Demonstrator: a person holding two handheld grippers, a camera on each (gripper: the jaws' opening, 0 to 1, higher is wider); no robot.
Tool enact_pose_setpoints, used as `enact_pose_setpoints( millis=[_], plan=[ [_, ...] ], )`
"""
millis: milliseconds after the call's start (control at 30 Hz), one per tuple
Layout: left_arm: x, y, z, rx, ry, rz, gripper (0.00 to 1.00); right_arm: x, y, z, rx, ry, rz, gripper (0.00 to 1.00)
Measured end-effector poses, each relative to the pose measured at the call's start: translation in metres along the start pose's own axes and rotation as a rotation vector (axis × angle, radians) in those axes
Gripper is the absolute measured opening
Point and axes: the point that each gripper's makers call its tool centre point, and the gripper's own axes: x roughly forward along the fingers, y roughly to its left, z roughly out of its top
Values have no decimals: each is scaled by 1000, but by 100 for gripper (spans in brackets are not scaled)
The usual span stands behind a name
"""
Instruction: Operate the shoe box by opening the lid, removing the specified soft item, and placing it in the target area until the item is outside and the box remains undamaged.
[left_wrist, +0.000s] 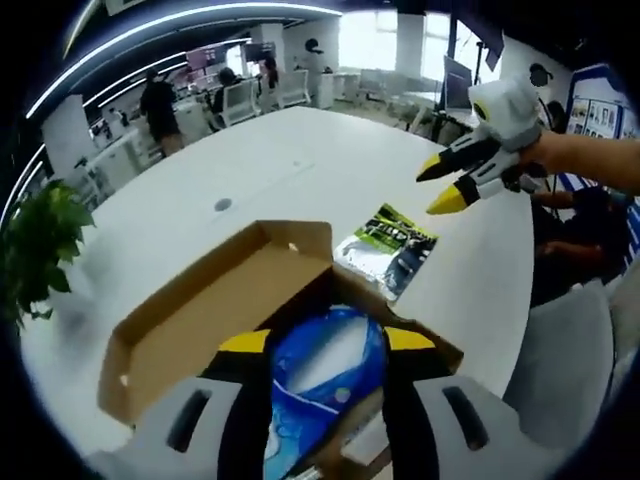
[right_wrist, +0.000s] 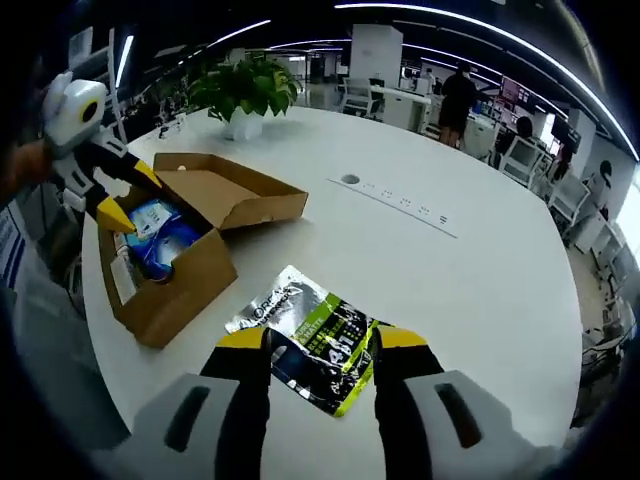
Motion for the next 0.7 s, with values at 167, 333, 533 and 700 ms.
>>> enact_pose_setpoints(
  millis=[167,333,533,700],
  plan=[
    [-13,9,-8,-29,-12,19,47,-1,18,9,-1,-17,31,40],
    [-26,17,-22,-59,-14,39,48,-1,42,21,-12,-36,70,41],
    [-38,28,-36,-89,-18,69,48,6,63,29,-17,-50,108,41],
    [-49,38,-47,-106,-15,94,49,13,80,35,-16,-57,142,41]
  ],
)
